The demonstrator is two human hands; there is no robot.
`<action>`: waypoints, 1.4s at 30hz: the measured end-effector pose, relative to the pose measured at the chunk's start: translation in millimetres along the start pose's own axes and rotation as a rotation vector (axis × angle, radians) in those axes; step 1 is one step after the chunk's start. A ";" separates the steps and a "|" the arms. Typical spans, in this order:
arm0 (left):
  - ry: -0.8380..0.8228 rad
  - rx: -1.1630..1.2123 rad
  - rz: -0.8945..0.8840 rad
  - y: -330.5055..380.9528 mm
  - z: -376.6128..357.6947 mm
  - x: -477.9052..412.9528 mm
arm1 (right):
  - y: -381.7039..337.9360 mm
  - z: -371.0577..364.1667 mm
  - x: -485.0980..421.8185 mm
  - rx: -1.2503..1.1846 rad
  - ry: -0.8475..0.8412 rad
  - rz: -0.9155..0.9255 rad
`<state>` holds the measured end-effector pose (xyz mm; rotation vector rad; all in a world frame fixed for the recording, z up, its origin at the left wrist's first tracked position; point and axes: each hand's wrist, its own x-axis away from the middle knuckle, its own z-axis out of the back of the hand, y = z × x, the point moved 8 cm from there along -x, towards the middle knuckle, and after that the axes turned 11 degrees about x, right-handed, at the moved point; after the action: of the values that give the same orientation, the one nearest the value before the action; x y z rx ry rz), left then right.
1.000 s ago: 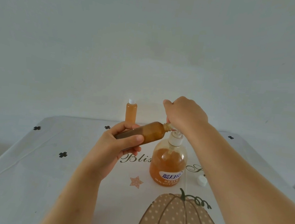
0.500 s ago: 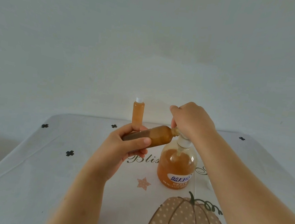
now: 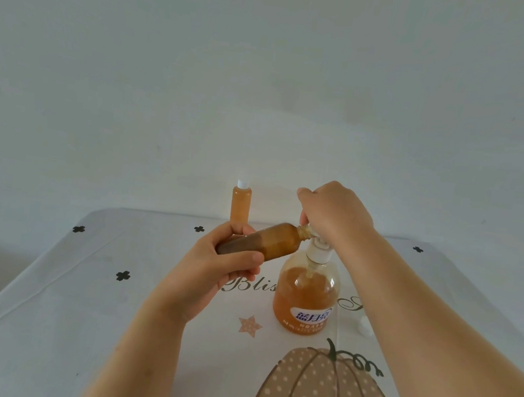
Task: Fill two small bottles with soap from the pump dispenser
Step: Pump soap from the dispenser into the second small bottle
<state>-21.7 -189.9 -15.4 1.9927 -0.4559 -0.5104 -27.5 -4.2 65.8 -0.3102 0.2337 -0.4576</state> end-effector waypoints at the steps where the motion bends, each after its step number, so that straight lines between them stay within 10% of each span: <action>1: 0.002 0.004 -0.004 0.1 -0.5 0.4 | -0.9 1.4 -0.5 0.010 -0.013 0.001; 42: 0.024 -0.051 -0.039 6.3 -4.6 2.4 | -7.3 9.2 -0.5 0.136 0.024 0.069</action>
<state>-17.9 -190.6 -8.3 1.9602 -0.3858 -0.5173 -28.1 -8.0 76.9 -0.1631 0.2342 -0.4074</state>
